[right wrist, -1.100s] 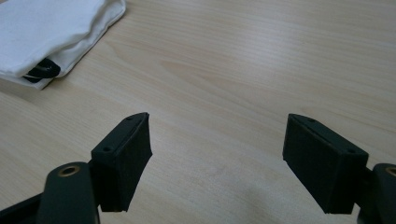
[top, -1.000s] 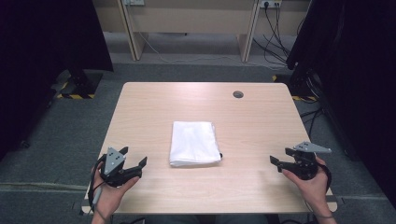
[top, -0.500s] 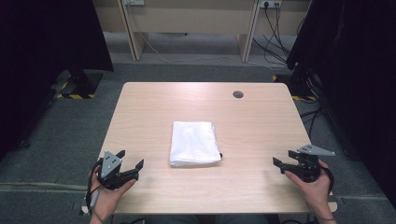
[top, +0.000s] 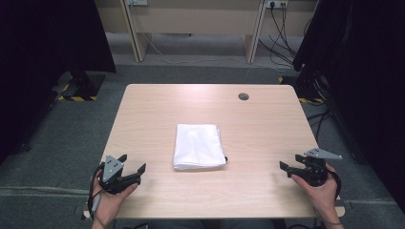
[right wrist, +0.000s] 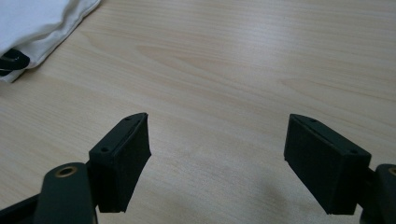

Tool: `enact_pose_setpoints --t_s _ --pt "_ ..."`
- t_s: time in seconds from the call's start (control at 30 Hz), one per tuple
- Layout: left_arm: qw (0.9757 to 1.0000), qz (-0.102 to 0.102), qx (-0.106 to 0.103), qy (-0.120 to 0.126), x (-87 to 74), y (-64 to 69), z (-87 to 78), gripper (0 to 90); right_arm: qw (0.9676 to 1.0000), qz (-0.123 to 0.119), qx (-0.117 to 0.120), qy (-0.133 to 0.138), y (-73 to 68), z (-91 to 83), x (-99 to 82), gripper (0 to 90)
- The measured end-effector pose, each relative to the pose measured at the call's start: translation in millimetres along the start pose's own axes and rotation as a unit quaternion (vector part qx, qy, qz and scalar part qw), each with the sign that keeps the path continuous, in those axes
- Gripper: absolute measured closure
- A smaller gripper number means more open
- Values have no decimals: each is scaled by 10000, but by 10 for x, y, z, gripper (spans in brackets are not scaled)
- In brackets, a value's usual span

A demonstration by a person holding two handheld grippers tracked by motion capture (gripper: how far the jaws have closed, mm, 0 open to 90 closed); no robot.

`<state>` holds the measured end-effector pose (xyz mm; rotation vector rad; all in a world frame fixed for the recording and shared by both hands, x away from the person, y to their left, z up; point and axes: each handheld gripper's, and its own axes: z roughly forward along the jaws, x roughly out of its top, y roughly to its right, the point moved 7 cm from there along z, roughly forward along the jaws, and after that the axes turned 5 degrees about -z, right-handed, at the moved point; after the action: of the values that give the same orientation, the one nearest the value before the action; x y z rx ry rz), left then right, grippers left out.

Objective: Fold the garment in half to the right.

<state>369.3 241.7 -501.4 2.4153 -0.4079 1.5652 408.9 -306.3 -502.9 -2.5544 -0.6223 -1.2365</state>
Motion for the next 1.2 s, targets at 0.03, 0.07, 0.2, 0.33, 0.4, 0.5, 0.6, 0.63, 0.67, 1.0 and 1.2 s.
enact_pose_setpoints --t_s 0.03,0.07,0.2,0.33,0.4,0.5,0.6,0.63,0.67,1.0,1.2 --pt "10000 2 5 -2 -3 -4 2 216 10000 -1 -5 -6 2 3 -2 229" --pt "10000 4 5 -9 -6 -6 4 216 10000 2 -8 -8 4 6 -3 229" --pt "10000 -4 -10 -11 -7 1 12 216 10000 0 -3 -29 10 18 -9 227" --pt "10000 -8 -11 -44 -23 1 37 216 10000 14 7 -33 12 34 -19 226" --pt "10000 -4 -23 -62 -33 7 48 216 10000 21 12 -55 10 44 -29 225" --pt "10000 -24 -29 -69 -50 14 57 216 10000 27 29 -65 10 54 -38 225" --pt "10000 -19 -27 -83 -71 21 65 216 10000 34 42 -71 14 63 -45 224" --pt "10000 -11 -21 -95 -78 17 68 216 10000 34 42 -76 14 67 -47 224" --pt "9999 -17 -17 -103 -84 14 74 216 10000 35 40 -67 15 69 -47 224" --pt "9999 24 9 -107 -88 3 82 216 9999 64 57 -71 8 96 -58 223" --pt "9999 68 0 -112 -95 14 95 216 10000 67 49 -36 14 93 -58 222"
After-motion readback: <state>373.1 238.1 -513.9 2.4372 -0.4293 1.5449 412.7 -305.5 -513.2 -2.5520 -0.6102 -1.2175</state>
